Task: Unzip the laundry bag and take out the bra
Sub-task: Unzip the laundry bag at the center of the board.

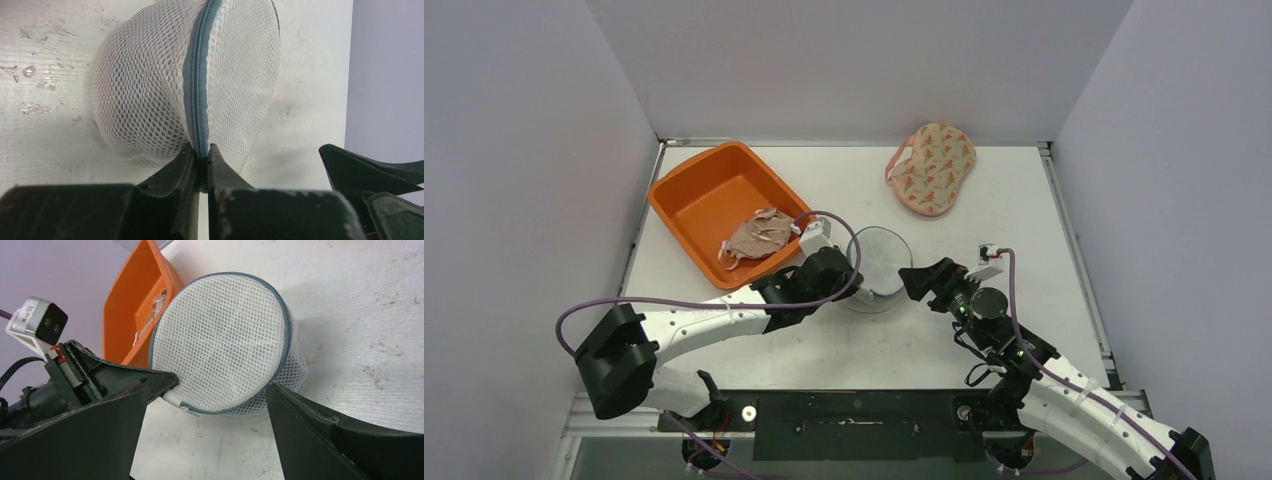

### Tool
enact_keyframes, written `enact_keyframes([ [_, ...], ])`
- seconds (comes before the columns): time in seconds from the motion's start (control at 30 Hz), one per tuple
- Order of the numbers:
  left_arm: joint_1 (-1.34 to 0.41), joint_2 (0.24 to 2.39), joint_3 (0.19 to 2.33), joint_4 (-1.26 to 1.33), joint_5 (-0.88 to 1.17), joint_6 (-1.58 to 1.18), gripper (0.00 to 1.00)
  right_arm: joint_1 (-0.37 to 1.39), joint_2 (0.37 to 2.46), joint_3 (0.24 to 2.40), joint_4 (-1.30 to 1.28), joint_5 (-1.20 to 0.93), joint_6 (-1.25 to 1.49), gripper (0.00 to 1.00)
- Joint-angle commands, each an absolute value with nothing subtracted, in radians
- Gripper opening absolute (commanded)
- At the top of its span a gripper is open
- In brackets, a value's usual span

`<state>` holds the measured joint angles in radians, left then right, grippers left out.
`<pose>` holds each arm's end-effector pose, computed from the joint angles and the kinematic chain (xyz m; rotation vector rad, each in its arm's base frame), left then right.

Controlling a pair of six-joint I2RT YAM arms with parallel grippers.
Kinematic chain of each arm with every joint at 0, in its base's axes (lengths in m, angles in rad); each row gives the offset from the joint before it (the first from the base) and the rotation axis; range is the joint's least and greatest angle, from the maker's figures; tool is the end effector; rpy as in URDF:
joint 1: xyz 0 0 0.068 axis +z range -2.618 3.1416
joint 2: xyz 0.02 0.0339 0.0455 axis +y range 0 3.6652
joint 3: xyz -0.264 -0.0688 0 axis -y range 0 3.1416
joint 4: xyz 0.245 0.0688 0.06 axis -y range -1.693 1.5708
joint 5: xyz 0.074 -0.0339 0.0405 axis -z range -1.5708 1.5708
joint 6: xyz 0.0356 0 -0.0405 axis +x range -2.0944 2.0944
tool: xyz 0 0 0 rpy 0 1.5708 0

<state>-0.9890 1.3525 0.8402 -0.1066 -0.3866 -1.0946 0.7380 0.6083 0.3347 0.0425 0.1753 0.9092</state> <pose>0.1722 -0.2373 0.2414 -0.3429 2.2184 -0.7733 0.1237 0.1041 0.2310 0.2962 1.8947 0.9973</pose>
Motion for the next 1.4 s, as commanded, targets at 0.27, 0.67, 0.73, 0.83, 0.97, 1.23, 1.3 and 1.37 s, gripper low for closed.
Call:
enact_keyframes([
  [0.27,-0.990,1.502,1.053,-0.369,-0.494,-1.168,0.00,0.721,0.578,0.443,-0.140,0.308,0.917,0.90],
  [0.67,-0.991,1.361,0.945,-0.230,-0.377,-1.127,0.00,0.770,0.643,0.375,0.164,-0.097,0.797,0.98],
  [0.73,-0.982,1.347,0.904,-0.189,-0.344,-1.149,0.00,0.802,0.690,0.372,0.215,-0.113,0.761,0.96],
  [0.83,-0.950,1.312,0.816,-0.078,-0.262,-1.170,0.00,0.868,0.701,0.336,0.297,-0.067,0.734,0.94],
  [0.97,-0.913,1.290,0.763,-0.021,-0.232,-1.207,0.00,0.899,0.673,0.283,0.389,-0.052,0.735,0.91],
  [1.23,-0.903,1.284,0.761,-0.048,-0.212,-1.297,0.00,0.903,0.589,0.238,0.361,0.032,0.783,0.79],
  [1.3,-0.898,1.285,0.770,-0.063,-0.197,-1.350,0.00,0.905,0.610,0.237,0.360,0.016,0.803,0.75],
  [1.37,-0.896,1.287,0.779,-0.070,-0.181,-1.397,0.00,0.906,0.616,0.226,0.389,0.008,0.824,0.72],
])
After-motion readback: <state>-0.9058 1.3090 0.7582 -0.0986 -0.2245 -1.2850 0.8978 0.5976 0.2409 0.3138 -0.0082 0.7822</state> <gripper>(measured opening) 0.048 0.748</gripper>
